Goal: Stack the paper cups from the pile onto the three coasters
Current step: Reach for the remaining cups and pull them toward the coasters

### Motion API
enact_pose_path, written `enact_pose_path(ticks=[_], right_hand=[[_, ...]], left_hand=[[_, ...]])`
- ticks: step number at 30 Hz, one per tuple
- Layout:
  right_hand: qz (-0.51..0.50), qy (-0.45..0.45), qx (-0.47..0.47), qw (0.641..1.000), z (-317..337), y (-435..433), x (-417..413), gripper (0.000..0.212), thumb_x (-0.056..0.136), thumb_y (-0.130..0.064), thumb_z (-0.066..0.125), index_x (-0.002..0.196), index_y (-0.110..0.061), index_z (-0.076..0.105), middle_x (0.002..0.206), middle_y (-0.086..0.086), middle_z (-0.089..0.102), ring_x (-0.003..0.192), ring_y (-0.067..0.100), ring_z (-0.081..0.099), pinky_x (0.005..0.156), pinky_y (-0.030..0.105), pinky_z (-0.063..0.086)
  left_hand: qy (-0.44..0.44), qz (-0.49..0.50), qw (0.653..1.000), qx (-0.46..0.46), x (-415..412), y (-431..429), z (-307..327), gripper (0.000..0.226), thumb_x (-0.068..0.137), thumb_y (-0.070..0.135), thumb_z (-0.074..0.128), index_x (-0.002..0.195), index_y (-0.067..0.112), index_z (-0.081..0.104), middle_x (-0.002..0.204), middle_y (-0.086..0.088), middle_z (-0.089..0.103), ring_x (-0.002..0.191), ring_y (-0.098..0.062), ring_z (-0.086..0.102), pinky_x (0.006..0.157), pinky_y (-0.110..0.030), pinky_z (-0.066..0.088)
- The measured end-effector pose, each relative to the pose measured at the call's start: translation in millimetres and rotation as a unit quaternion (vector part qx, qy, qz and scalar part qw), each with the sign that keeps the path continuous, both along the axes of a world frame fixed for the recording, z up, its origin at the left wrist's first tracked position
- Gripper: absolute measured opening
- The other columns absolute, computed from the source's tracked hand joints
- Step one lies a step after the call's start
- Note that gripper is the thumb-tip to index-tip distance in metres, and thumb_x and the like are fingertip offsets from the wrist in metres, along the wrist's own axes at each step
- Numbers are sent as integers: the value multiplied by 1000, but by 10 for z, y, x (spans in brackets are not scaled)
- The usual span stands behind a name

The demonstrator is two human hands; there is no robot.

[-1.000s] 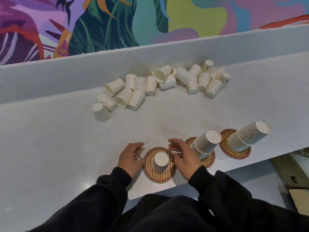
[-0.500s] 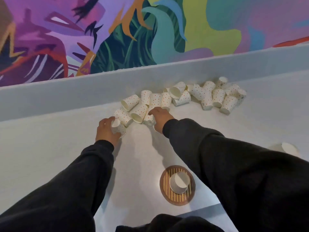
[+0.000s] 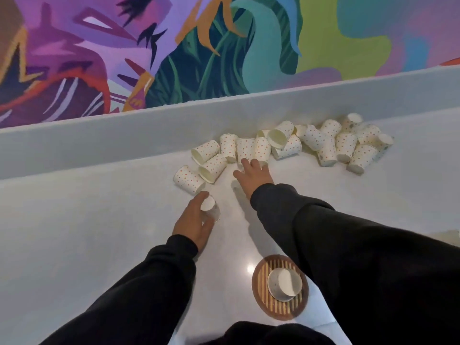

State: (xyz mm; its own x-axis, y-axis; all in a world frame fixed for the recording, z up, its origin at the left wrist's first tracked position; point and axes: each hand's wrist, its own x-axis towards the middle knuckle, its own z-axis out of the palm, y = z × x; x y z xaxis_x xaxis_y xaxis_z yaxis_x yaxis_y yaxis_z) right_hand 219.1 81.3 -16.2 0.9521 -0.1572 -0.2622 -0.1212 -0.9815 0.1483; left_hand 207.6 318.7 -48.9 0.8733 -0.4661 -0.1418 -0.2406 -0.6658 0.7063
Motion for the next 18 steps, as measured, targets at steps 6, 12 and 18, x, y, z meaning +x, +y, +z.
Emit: enact_pose_path(ticks=[6, 12, 18], right_hand=[[-103, -63, 120, 985, 158, -13, -38, 54, 94, -42, 63, 142, -25, 46, 142, 6, 49, 130, 34, 46, 101, 51, 46], [-310, -146, 483, 806, 639, -96, -512, 63, 89, -47, 74, 140, -16, 54, 135, 5, 62, 119, 27, 60, 101, 40, 51], [-322, -244, 568, 717, 806, -91, -1401, 49, 89, -40, 77, 131, -21, 62, 123, -7, 67, 107, 11, 64, 80, 17, 48]], left_hand=[[86, 124, 984, -90, 37, -168, 109, 72, 86, 21, 76, 145, 34, 38, 127, 6, 58, 111, -18, 56, 89, -25, 45], [197, 157, 946, -204, 2, -158, 41, 55, 84, 19, 82, 133, 23, 56, 118, 5, 68, 113, -22, 65, 81, -25, 54], [199, 12, 955, -222, -680, -358, 317, 58, 72, 30, 88, 123, 33, 61, 119, 8, 71, 115, -17, 66, 92, -38, 58]])
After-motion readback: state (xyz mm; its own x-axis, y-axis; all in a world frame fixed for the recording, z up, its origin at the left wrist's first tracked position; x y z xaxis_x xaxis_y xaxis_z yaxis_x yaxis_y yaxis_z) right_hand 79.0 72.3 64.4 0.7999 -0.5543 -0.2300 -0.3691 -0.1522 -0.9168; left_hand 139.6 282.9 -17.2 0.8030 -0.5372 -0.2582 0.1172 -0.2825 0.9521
